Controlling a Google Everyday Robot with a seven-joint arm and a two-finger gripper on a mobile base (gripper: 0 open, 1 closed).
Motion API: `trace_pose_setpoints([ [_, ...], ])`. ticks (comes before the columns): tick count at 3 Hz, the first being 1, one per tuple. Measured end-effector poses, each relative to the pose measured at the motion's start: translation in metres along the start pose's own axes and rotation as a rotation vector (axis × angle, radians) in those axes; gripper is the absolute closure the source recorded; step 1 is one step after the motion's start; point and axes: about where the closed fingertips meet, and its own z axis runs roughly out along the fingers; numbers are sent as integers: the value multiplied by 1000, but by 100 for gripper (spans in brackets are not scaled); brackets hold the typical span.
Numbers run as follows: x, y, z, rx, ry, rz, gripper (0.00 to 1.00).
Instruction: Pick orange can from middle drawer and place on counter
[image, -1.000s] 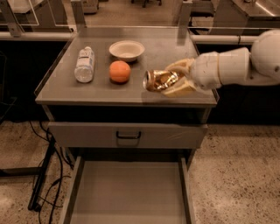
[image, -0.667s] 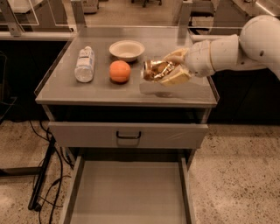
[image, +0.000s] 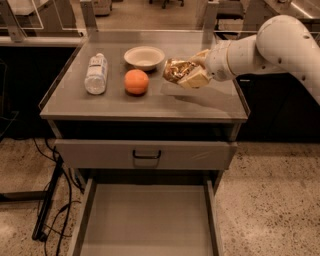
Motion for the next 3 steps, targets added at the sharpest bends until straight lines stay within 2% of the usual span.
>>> trace_pose_setpoints([
  [2,-1,7,4,-20,4,-17,100],
  [3,13,20,13,-60,36,-23,100],
])
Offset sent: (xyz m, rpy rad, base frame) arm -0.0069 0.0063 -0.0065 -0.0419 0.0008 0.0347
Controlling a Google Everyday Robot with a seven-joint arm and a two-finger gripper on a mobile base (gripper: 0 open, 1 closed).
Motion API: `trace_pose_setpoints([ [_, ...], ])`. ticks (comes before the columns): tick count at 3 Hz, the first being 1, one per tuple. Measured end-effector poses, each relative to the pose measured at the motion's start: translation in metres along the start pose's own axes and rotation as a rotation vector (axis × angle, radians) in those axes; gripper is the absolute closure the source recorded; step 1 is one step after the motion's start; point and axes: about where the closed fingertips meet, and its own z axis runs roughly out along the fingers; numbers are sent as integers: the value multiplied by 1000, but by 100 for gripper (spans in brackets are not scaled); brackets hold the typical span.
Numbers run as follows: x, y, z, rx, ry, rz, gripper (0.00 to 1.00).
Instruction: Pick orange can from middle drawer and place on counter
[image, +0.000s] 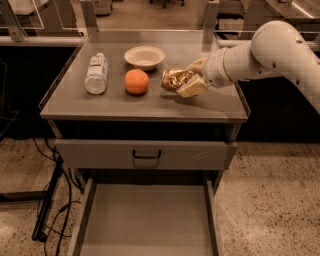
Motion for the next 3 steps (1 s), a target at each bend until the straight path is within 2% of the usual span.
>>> trace_pose_setpoints([
  [2,17,14,14,-40,42,-1,100],
  [3,17,14,14,-40,42,-1,81],
])
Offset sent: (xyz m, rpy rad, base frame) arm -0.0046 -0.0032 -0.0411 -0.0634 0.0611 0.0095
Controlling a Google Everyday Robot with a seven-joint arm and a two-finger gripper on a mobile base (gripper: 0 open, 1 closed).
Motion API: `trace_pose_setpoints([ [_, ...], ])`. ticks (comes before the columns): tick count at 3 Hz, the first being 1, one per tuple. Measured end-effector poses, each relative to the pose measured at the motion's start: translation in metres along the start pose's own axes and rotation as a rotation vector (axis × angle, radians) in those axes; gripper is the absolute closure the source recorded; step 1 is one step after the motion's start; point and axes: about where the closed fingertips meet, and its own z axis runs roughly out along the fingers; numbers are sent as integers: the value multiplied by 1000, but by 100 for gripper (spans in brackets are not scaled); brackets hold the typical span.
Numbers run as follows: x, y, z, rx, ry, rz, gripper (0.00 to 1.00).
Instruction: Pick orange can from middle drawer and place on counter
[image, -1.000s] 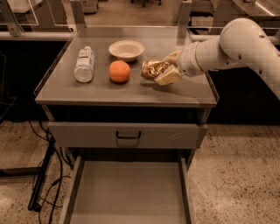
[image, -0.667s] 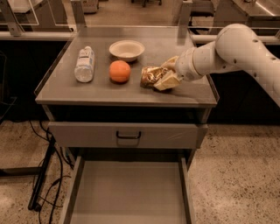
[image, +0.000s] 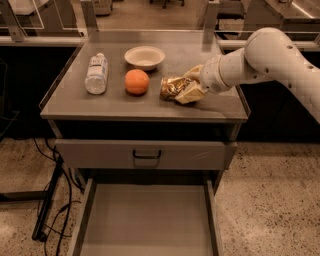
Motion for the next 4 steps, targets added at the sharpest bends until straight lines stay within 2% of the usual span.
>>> trace_pose_setpoints([
  [3,0,0,0,0,0,0,11],
  [4,0,0,0,0,0,0,0],
])
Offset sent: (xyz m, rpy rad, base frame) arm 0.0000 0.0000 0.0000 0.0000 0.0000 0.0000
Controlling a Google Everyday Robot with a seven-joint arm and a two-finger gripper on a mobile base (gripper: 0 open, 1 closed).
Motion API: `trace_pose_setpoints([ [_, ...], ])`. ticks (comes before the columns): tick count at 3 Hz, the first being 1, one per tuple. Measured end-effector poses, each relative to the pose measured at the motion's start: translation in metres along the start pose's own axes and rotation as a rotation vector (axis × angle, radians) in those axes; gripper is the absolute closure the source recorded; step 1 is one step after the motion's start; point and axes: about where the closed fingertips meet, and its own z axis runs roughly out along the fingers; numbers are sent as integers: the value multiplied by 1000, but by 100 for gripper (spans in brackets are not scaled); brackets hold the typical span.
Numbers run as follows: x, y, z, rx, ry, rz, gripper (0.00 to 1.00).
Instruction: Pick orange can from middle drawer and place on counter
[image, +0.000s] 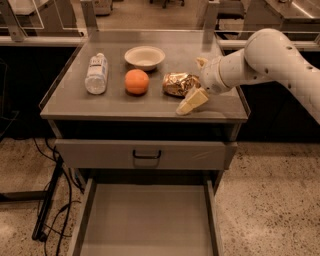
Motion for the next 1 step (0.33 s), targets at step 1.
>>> trace_pose_setpoints([
  [1,0,0,0,0,0,0,0],
])
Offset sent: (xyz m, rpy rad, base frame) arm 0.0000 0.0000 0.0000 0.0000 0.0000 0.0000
